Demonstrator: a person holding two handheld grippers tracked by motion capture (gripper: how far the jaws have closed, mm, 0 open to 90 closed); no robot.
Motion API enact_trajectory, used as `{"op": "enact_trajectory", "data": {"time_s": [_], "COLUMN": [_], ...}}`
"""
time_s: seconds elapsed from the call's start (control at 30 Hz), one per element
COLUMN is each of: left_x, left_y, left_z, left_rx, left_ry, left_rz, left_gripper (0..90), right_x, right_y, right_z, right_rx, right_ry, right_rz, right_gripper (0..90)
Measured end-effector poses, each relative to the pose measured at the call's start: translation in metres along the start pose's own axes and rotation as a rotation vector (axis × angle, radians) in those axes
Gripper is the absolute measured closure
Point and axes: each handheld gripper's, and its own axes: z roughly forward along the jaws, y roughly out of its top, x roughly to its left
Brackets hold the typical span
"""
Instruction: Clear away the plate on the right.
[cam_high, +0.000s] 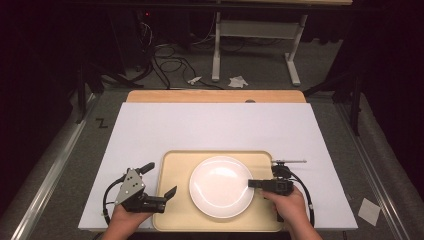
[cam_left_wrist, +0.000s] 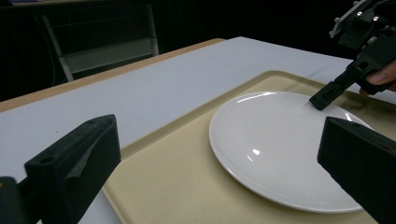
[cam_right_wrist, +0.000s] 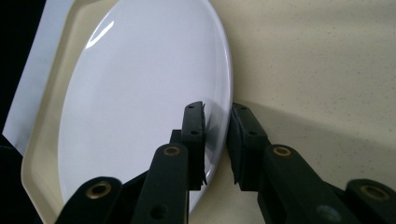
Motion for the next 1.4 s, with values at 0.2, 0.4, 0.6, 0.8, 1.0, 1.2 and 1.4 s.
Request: {"op": "enact_trajectory", "data": {"time_s": [0.2,0.4,0.6,0.8,1.0,1.2,1.4], "left_x": [0.000,0.000,0.000,0.000,0.001,0.002,0.001], "left_y": [0.000,0.000,0.000,0.000,0.000,-0.001,-0.001], "left_z": [0.000,0.000,0.000,0.000,0.000,0.000,0.001], "left_rx": [0.002,0.007,0.004,0.010,0.015,0.024,0.036], "left_ry": [0.001,-0.004,-0.001,-0.001,0.004,0.005,0.004], "left_rz": [0.000,0.003,0.002,0.003,-0.004,-0.009,-0.009], "left_gripper": [0.2,0.4,0.4,0.4,0.4,0.4,0.3], "right_x": [0.001,0.000,0.001,0.003,0.009,0.015,0.012], "right_y": [0.000,0.001,0.002,0.004,0.006,0.008,-0.003], "right_z": [0.000,-0.003,-0.010,-0.020,-0.035,-0.055,-0.076], "right_rx": [0.006,-0.011,-0.048,-0.119,-0.220,-0.265,-0.346], "right_ry": [-0.003,0.030,0.024,0.033,-0.014,-0.072,-0.123], "right_rz": [-0.017,-0.048,-0.084,-0.173,-0.320,-0.363,-0.432], "right_gripper": [74.4,61.8,56.7,52.3,44.5,27.8,11.3]}}
